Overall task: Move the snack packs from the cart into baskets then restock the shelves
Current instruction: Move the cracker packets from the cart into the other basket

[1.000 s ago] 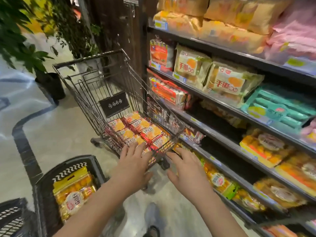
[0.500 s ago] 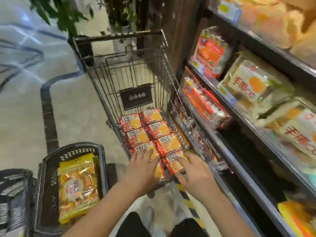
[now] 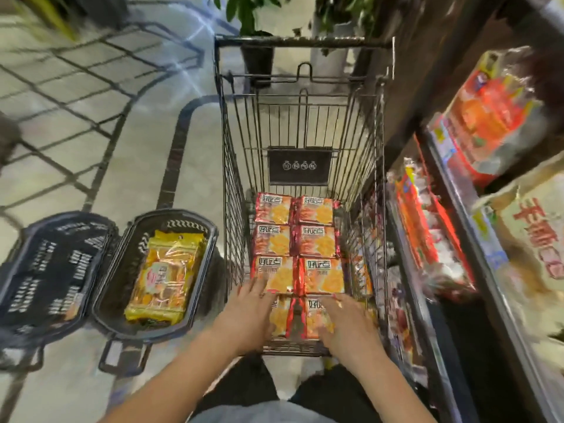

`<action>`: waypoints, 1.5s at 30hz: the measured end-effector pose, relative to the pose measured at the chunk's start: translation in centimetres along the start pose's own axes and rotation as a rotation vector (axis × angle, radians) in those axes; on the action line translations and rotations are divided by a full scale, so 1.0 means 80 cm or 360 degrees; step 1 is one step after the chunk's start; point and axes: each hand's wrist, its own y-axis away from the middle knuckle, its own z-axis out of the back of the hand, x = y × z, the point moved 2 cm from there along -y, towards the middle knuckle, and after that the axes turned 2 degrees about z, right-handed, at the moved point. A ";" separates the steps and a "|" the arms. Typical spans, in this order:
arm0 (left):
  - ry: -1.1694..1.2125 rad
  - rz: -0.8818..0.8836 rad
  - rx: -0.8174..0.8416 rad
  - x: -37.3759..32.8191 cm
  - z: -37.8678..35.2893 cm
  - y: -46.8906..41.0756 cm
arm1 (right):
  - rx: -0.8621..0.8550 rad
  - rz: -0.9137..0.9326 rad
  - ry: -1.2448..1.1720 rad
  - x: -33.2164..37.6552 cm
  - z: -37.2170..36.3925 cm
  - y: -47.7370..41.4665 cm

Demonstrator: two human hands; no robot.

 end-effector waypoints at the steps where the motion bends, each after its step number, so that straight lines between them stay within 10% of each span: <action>1: 0.0024 0.0032 0.0022 -0.006 -0.004 -0.006 | 0.0057 0.0007 0.0019 -0.011 -0.003 -0.007; 24: 0.0610 0.0606 0.0599 0.010 -0.163 -0.150 | 0.0742 -0.0345 -0.0062 -0.109 -0.116 -0.131; 45: 0.1479 0.0989 0.0724 0.044 -0.218 -0.202 | 0.0701 -0.1014 -0.0667 -0.163 -0.178 -0.187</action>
